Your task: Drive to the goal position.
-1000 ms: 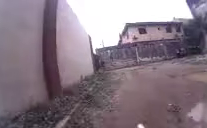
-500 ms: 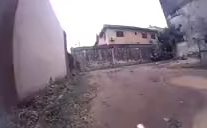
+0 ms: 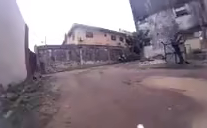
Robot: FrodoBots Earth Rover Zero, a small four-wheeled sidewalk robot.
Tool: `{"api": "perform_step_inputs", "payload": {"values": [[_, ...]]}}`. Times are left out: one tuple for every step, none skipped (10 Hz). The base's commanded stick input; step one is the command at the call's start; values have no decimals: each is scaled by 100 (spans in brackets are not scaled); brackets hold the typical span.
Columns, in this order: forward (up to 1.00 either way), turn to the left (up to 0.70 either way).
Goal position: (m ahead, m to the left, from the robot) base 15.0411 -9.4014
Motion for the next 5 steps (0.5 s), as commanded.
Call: {"api": "perform_step_inputs", "payload": {"values": [[100,0],[100,0],[100,0],[100,0],[100,0]]}}
